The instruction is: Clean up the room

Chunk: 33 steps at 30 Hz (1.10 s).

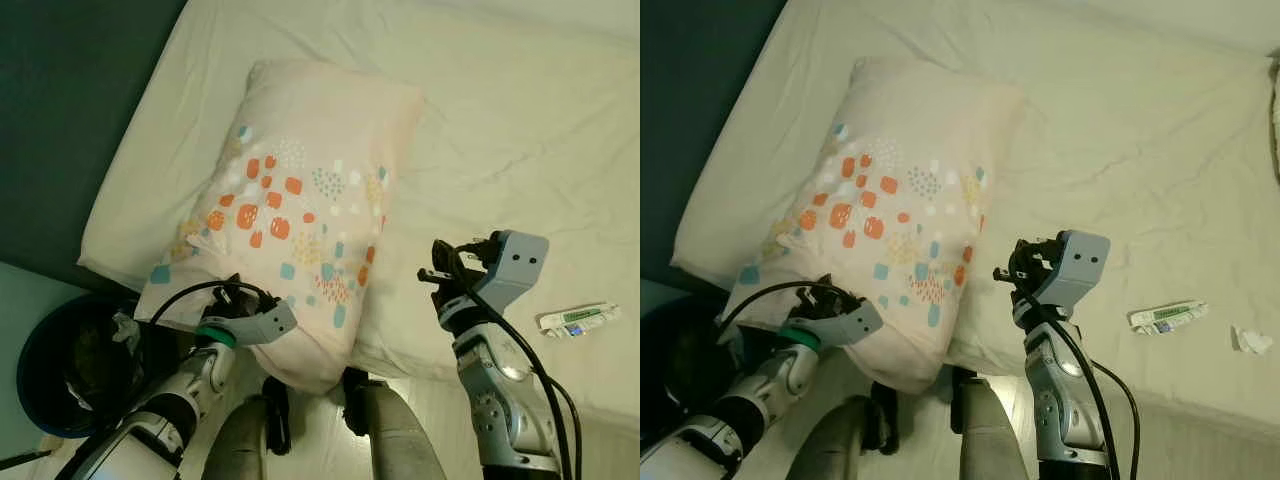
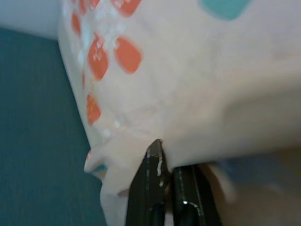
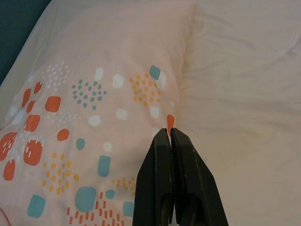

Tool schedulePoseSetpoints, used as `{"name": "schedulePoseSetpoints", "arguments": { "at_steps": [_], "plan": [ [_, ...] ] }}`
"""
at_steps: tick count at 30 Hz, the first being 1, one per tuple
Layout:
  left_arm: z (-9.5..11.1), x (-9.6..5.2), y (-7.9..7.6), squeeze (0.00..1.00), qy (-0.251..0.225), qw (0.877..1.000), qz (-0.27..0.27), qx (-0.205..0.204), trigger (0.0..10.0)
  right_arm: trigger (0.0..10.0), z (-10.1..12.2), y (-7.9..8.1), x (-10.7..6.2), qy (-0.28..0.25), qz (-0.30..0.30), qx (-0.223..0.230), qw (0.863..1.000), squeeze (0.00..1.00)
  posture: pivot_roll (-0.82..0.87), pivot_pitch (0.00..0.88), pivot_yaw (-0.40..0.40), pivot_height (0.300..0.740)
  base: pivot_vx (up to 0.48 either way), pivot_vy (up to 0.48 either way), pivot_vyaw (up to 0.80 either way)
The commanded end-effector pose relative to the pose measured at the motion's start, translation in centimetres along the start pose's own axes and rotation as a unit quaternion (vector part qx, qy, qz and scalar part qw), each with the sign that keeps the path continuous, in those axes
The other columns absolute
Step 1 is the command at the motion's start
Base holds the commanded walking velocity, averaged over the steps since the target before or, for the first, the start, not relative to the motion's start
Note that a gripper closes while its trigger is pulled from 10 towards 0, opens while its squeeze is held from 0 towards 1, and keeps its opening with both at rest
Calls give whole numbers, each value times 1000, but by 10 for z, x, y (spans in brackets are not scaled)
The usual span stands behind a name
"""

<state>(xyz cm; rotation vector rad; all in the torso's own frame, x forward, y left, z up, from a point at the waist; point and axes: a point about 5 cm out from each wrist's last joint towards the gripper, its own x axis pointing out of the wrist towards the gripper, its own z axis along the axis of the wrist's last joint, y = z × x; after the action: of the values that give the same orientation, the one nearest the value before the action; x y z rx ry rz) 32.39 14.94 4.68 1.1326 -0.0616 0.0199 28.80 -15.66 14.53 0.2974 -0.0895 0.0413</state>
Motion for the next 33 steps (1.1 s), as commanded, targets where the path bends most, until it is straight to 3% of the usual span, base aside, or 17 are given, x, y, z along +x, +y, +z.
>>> {"name": "schedulePoseSetpoints", "arguments": {
  "at_steps": [1, 3, 7, 9, 10, 12, 14, 15, 16, 18, 20, 22, 25, 27, 29, 31, 33],
  "plan": [
    [-14, -9, -7, 0, 41, 999, -14, -7, 0, 10000, -9, -4, -4, 17, -9, 4, 1000, 0, -191, 391, 80, 740, 0, 0, 0],
    [-22, -6, 0, 0, 90, 995, 10, -49, 0, 10000, -9, -4, -4, 17, -10, 5, 1000, 0, -188, 386, 83, 740, 0, 0, 0],
    [-26, -5, 4, 0, 116, 990, 25, -75, 0, 10000, -9, -4, -4, 16, -10, 5, 1000, 0, -184, 380, 85, 740, 0, 0, 0],
    [-33, 0, 17, 0, 177, 964, 79, -183, 0, 10000, -9, -5, -2, 14, -10, 6, 1000, 0, -171, 363, 87, 740, 0, 0, 0],
    [-33, 0, 17, 0, 177, 964, 79, -183, 0, 10000, -9, -5, -2, 14, -10, 6, 1000, 0, -171, 363, 87, 740, 0, 0, 0],
    [-34, 8, 34, 0, 205, 928, 143, -275, 0, 10000, -8, -4, 2, 9, -8, 7, 1000, 0, -160, 341, 86, 740, 0, 0, 0],
    [-34, 8, 34, 0, 205, 928, 143, -275, 0, 10000, -8, -4, 2, 9, -8, 7, 1000, 0, -160, 341, 86, 740, 0, 0, 0],
    [-34, 11, 41, 0, 208, 917, 165, -298, 0, 10000, -7, -4, 4, 7, -7, 7, 1000, 0, -158, 338, 85, 740, 0, 0, 0],
    [-30, 18, 55, 0, 194, 909, 193, -315, 10000, 10000, -6, -4, 7, 4, -5, 7, 1000, 0, -148, 321, 82, 740, 0, 0, 0],
    [-27, 22, 64, 0, 182, 905, 210, -323, 10000, 10000, -5, -4, 9, 2, -5, 7, 1000, 0, -146, 318, 82, 740, 0, 0, 0],
    [-15, 37, 95, 0, 132, 901, 252, -327, 10000, 10000, -4, -4, 13, -2, -2, 7, 1000, 0, -134, 303, 81, 740, 0, 0, 0],
    [-8, 44, 110, 0, 108, 900, 271, -323, 10000, 10000, -3, -3, 15, -4, 0, 8, 1000, 0, -131, 299, 81, 740, 0, 0, 0],
    [-4, 48, 122, 0, 92, 899, 285, -320, 10000, 10000, -3, -3, 16, -6, 1, 8, 1000, 0, -129, 293, 81, 740, 0, 0, 0],
    [3, 58, 147, 0, 75, 892, 317, -313, 10000, 10000, -3, -1, 18, -8, 2, 9, 1000, 0, -130, 281, 84, 740, 0, 0, 0],
    [3, 58, 147, 0, 75, 892, 317, -313, 10000, 10000, -3, -1, 18, -8, 2, 9, 1000, 0, -130, 281, 84, 740, 0, 0, 0],
    [9, 65, 172, 0, 61, 879, 345, -323, 10000, 10000, -3, -1, 18, -10, 3, 10, 1000, 0, -130, 281, 84, 740, 0, 0, 0],
    [11, 66, 179, 0, 57, 874, 352, -329, 10000, 10000, -3, -1, 18, -11, 3, 10, 1000, 0, -130, 281, 84, 740, 0, 0, 0]
  ]
}}
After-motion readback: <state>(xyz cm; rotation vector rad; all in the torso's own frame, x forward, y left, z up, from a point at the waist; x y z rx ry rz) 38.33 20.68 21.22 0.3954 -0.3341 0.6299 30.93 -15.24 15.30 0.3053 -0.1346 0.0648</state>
